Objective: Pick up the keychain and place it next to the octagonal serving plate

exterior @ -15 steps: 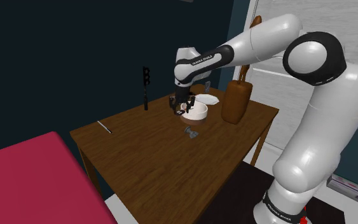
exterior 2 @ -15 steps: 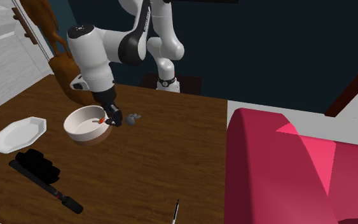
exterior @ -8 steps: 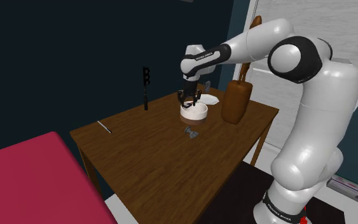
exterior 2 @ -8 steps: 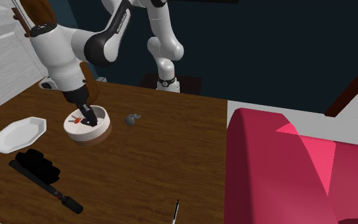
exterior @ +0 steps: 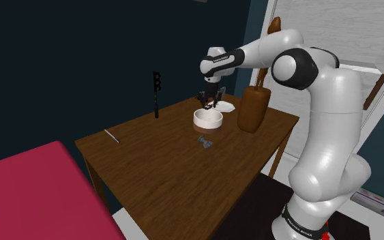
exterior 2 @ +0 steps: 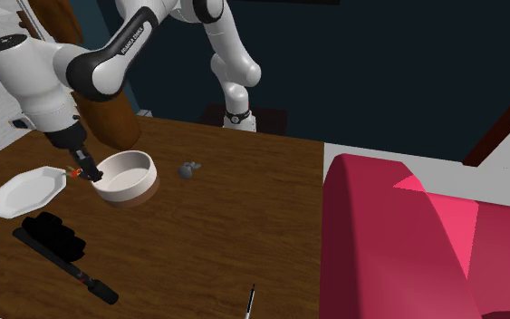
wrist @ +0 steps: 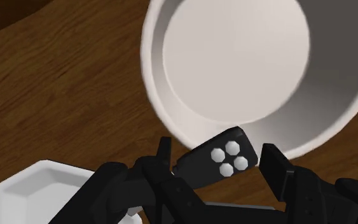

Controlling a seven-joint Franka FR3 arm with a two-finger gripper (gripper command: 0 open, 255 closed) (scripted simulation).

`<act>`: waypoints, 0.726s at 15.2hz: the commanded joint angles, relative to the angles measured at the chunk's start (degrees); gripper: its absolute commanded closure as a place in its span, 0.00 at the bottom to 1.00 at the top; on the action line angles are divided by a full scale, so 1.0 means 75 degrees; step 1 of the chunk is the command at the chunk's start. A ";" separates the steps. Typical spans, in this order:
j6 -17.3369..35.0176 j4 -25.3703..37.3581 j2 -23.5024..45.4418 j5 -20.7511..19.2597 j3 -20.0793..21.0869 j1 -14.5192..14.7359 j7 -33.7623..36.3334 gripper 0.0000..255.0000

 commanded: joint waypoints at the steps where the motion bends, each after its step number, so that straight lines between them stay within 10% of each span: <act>1: -0.0261 0.0685 0.0434 0.0001 -0.0098 -0.0172 -0.0298 1.00; 5: -0.0891 0.2426 0.1544 0.0005 -0.0262 -0.0490 -0.0831 1.00; 11: -0.0335 0.1973 0.1648 -0.0008 -0.0266 -0.0499 -0.0823 1.00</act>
